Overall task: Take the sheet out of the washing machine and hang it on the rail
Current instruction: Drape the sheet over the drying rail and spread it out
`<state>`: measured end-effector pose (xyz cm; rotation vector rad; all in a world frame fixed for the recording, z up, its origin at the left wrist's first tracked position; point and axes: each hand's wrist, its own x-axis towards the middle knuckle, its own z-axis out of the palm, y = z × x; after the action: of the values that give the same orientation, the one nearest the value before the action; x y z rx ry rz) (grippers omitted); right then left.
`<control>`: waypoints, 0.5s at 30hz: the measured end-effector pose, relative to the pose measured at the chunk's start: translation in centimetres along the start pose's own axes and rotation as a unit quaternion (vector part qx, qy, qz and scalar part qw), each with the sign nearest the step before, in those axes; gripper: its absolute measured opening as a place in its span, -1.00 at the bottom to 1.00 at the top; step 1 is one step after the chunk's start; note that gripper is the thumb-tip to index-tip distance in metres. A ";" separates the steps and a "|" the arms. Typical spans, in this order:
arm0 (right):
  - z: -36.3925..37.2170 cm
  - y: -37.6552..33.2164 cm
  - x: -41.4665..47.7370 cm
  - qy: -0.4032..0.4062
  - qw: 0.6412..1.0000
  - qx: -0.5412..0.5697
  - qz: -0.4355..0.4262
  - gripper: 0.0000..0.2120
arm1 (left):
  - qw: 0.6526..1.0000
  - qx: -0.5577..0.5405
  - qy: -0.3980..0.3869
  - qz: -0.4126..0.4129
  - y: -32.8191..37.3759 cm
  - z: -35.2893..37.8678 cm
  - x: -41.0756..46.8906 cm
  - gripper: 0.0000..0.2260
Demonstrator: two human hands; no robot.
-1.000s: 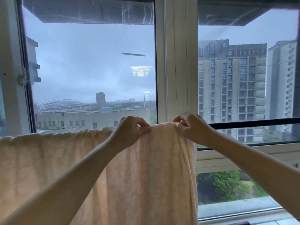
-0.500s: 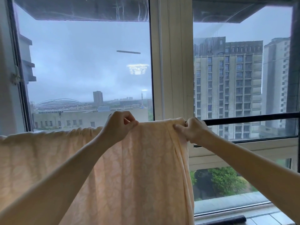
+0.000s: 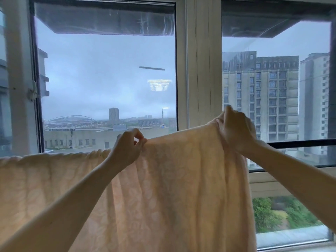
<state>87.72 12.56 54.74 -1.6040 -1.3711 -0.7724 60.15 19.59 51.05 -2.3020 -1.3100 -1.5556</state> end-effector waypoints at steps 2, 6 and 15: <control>0.0 0.1 -0.2 0.007 0.998 -0.009 -0.059 -0.81 | 1.000 0.026 -0.001 -0.002 -0.6 -0.7 0.0 -0.95; 0.8 -1.0 -2.4 -0.105 0.990 0.018 -0.089 -0.82 | 0.998 0.055 -0.042 0.008 -0.4 -0.9 -0.4 -0.96; 0.7 -2.9 -3.5 -0.226 0.961 0.135 0.082 -0.70 | 0.996 0.004 -0.087 0.037 0.4 -0.5 -0.4 -0.92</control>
<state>84.10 11.67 52.03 -1.7050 -1.5547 -0.1088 60.00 18.81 51.12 -2.4983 -1.2467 -1.3524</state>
